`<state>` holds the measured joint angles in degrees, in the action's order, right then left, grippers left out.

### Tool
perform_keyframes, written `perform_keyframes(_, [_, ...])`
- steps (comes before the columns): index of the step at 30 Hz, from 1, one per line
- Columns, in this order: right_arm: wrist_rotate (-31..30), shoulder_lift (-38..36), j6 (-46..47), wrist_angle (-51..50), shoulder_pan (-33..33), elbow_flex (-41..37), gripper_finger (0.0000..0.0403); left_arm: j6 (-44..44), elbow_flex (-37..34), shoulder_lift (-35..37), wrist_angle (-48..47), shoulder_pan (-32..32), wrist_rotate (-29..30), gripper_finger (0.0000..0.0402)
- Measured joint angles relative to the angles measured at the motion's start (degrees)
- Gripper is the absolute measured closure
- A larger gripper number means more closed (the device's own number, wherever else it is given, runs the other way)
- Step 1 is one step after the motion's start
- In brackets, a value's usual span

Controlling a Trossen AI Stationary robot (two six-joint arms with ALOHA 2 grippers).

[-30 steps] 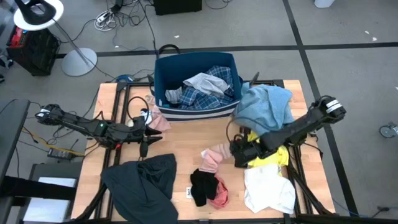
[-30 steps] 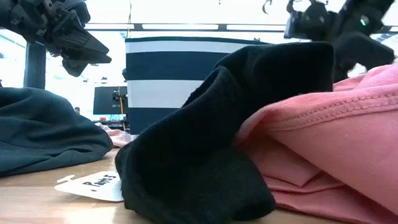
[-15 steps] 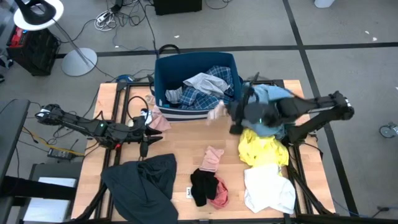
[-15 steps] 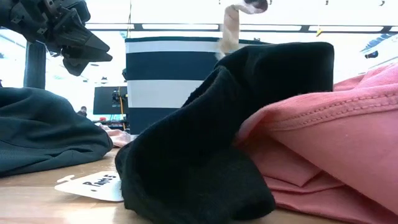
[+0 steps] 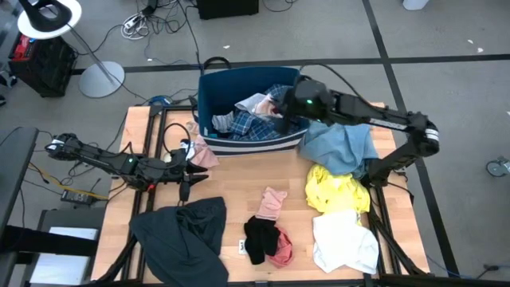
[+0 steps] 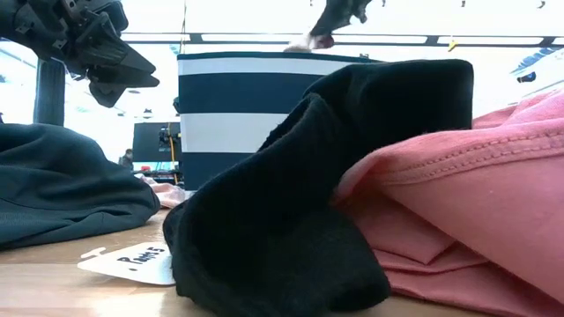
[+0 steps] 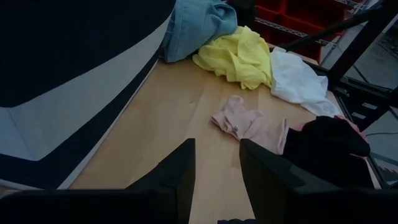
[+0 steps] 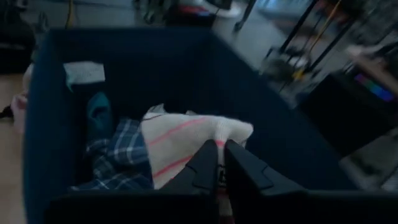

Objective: Sort clothes
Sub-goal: Put the striped light pink sock into the blue laundry organizer, then put the yellow shirt into the blue laundry organizer

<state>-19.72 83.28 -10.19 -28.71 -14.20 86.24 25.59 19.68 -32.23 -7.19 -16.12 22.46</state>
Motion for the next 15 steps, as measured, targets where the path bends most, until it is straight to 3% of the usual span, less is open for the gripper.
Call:
perform_keyframes(8, [4.14, 5.03, 1.54, 0.19, -2.51, -0.07, 0.027, -0.38, 0.0, -0.02, -0.03, 0.0, 0.02, 0.027])
perform_keyframes(15, [2.88, -1.56, 2.55, -3.21, -1.96, -0.03, 0.0185, -0.44, 0.0, -0.02, -0.06, 0.0, 0.02, 0.027])
